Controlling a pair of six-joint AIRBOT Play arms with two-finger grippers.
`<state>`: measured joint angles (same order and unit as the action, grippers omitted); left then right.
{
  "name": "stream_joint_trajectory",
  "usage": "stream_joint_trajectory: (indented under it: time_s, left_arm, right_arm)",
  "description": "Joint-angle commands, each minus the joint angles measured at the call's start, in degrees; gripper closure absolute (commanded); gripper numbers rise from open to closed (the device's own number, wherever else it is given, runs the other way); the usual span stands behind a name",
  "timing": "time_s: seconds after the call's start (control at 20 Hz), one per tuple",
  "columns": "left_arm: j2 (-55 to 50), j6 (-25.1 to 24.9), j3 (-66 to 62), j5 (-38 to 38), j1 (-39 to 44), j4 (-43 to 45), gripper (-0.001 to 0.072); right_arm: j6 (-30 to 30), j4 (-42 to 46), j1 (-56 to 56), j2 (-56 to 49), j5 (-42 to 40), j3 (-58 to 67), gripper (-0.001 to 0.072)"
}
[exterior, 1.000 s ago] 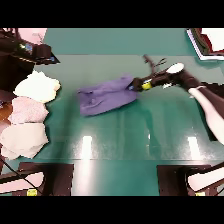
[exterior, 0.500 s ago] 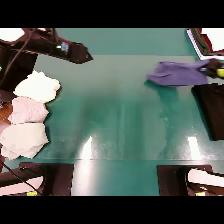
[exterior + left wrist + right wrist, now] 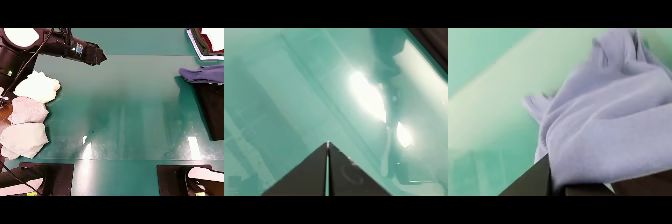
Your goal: Fold the shirts.
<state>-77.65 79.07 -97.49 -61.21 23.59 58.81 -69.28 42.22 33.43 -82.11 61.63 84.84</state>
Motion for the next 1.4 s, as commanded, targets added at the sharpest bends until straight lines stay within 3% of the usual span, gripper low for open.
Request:
stream_joint_trajectory:
  time_s: [0.0, 0.2, 0.45, 0.9, 0.95, 1.0, 1.05, 1.2, 1.35]
  left_arm:
    - [0.0, 0.0, 0.0, 0.3, 0.2, 0.4, 0.0681]
    - [0.0, 0.0, 0.0, 0.3, 0.2, 1.5, 0.0681]
    - [0.0, 0.0, 0.0, 0.1, 0.2, 2.5, 0.0681]
    - [0.0, -1.6, 0.0, 0.1, 0.2, 2.5, 0.0681]
    - [0.0, -1.6, 0.0, 0.1, 0.2, 2.5, 0.0681]
    - [0.0, -1.6, 0.0, 0.1, 0.2, 2.5, 0.0681]
    - [0.0, -1.6, 0.0, 0.1, 0.2, 2.5, 0.0681]
    - [0.0, -1.6, 0.0, 0.1, 0.2, 2.5, 0.0681]
    - [0.0, -1.6, 0.0, 0.2, 0.2, 2.5, 0.0681]
  right_arm:
    - [0.5, -1.9, 1.0, 0.2, -0.1, 5.7, 0.0699]
    - [0.5, -1.5, 3.5, 4.3, 1.2, 8.0, 0.0699]
    - [0.5, -0.7, 8.4, 10.4, 3.5, -0.5, 0.0699]
    - [0.3, 26.2, 17.9, 22.6, 10.6, -18.9, 0.0683]
    - [0.3, 29.7, 19.2, 23.0, 12.5, -20.0, 0.0538]
    - [0.2, 32.8, 20.3, 23.0, 14.0, -20.9, 0.0307]
    - [0.2, 34.6, 21.5, 23.0, 15.1, -21.6, 0.0174]
    - [-0.3, 33.8, 23.5, 23.0, 17.0, -22.8, 0.0172]
    - [-0.6, 26.5, 20.0, 23.5, 16.6, -22.8, 0.0173]
